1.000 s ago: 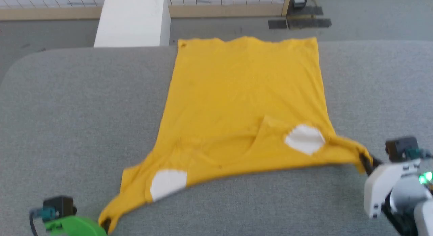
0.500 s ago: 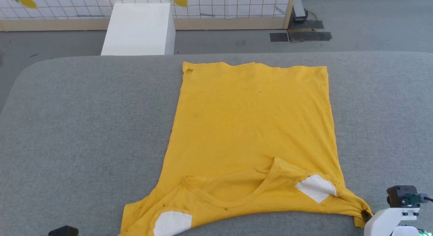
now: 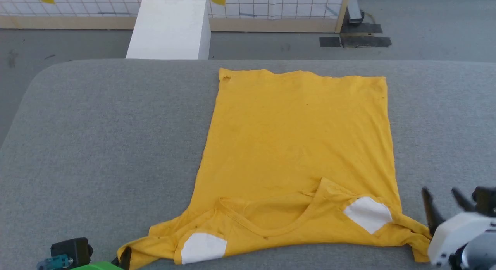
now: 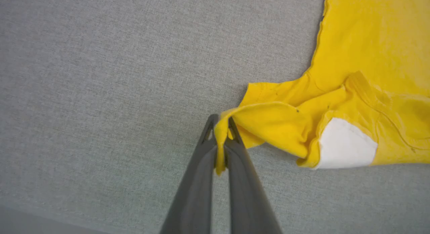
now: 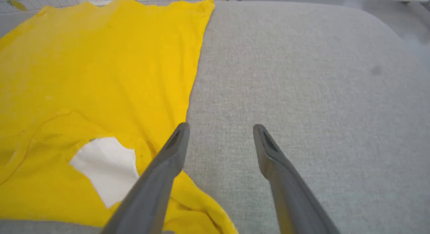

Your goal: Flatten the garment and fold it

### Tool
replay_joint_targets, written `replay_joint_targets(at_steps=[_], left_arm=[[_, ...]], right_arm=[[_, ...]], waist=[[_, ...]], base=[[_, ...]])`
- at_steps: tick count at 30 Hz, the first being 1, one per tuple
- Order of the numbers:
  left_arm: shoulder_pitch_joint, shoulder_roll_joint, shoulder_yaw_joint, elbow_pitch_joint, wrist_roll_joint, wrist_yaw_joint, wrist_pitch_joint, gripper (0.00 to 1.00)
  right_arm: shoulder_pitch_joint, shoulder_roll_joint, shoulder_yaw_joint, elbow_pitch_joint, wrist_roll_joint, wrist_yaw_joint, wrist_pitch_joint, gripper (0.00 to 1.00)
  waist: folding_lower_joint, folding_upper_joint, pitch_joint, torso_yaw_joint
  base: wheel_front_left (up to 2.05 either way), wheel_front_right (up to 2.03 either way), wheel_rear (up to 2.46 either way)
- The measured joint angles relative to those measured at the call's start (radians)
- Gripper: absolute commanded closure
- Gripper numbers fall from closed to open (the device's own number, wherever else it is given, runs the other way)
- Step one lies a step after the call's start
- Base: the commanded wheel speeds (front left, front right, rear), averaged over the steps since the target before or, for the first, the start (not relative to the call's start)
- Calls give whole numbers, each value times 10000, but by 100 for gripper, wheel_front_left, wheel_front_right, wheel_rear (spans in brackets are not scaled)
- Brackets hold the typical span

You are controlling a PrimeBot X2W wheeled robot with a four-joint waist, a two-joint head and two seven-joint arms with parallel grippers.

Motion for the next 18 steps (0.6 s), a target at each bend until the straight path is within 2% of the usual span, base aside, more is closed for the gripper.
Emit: replay_joint_targets(at_steps=[5, 10, 15, 18], left_arm=[[-355, -165, -217, -23, 96, -111, -203, 100], [-822, -301, -593, -184, 163, -268, -194, 100], [-1426, -579, -1012, -353, 171, -533, -280, 100], [-1830, -775, -1220, -378, 188, -700, -387, 100]], right_arm=[[-1355, -303, -19, 130, 35, 2, -1361, 0], [-3442, -874, -130, 1429, 368, 0, -2355, 0], [-5618, -1592, -401, 3256, 362, 0, -2374, 0], [-6759, -2059, -694, 4335, 203, 0, -1760, 0]], waist=[[0, 0, 206, 263], [0, 0, 555, 649], [0, 0, 1095, 1141], [1, 0, 1486, 1463]], base=[[0, 0, 0], [0, 0, 0], [0, 0, 0], [0, 0, 0]])
